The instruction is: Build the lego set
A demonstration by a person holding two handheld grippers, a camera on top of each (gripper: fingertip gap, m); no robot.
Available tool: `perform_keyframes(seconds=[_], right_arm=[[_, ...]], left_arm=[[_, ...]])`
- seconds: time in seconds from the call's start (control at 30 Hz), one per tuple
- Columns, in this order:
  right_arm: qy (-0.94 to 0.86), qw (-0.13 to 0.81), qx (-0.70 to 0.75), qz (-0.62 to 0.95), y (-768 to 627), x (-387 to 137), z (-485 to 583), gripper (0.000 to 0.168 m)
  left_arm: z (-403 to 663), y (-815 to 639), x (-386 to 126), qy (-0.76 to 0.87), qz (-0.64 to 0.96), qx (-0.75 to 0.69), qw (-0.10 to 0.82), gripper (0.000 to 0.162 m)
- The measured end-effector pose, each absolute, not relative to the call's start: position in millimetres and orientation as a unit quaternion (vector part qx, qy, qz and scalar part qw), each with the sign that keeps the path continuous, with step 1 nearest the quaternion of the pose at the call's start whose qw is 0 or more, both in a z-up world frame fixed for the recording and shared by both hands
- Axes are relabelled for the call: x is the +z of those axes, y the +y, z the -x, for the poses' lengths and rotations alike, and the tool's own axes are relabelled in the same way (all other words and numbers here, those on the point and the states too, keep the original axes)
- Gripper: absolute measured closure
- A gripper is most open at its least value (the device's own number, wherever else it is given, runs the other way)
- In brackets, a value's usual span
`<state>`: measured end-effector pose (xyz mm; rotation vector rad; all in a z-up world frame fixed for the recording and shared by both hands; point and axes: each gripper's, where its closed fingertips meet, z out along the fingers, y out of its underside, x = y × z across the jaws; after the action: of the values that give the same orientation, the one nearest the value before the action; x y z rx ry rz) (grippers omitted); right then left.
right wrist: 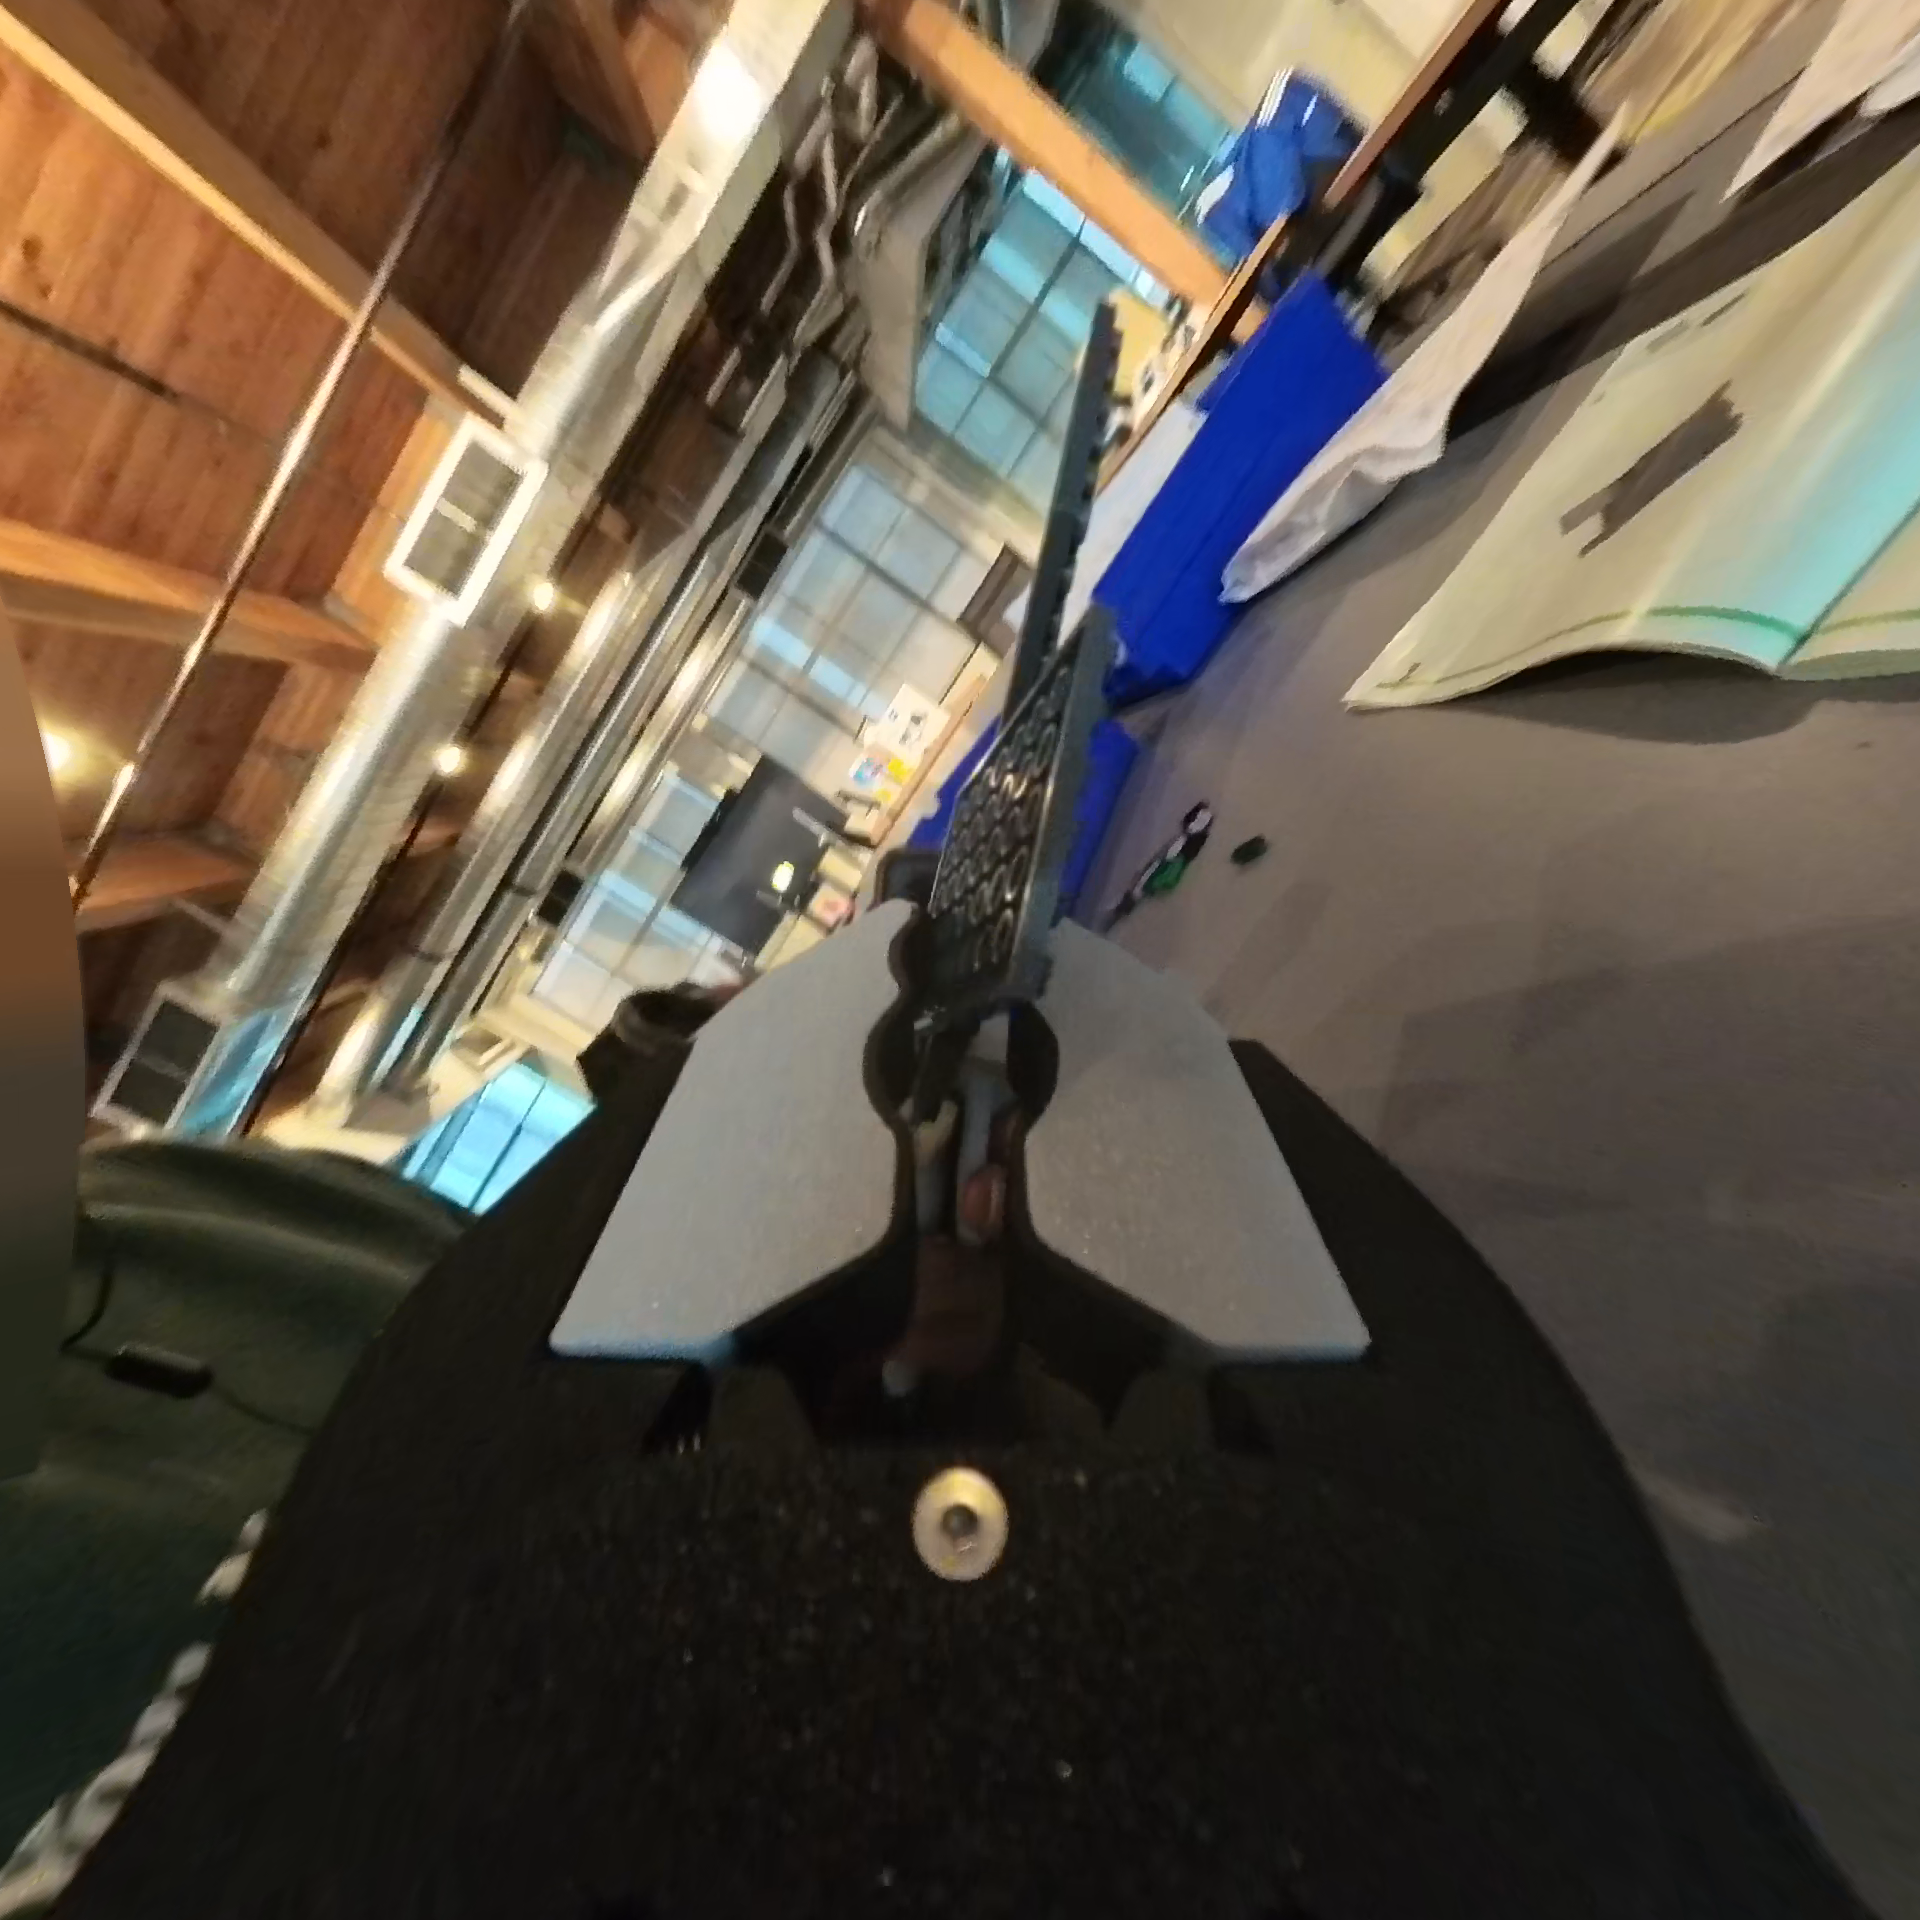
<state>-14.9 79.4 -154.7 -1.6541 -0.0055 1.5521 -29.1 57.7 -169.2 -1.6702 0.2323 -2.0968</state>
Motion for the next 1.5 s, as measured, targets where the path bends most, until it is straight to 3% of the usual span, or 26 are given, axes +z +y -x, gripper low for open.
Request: perform_keyframes(seconds=[0.43,1.17,1.5], right_arm=[[-0.075,0.361,0.632,0.681,66.6,-150.5,7.3,0.159],[-0.083,0.402,0.61,0.678,61.6,-151.5,8.3,0.162],[-0.108,0.39,0.623,0.669,58.6,-147.3,10.2,0.162]], left_arm=[[26.7,47.2,-164.2,0.127,0.602,-0.763,0.197,0.156],[27.4,43.5,-164.8,0.155,0.611,-0.747,0.213,0.156],[29.0,41.2,-162.7,0.139,0.602,-0.767,0.172,0.156]])
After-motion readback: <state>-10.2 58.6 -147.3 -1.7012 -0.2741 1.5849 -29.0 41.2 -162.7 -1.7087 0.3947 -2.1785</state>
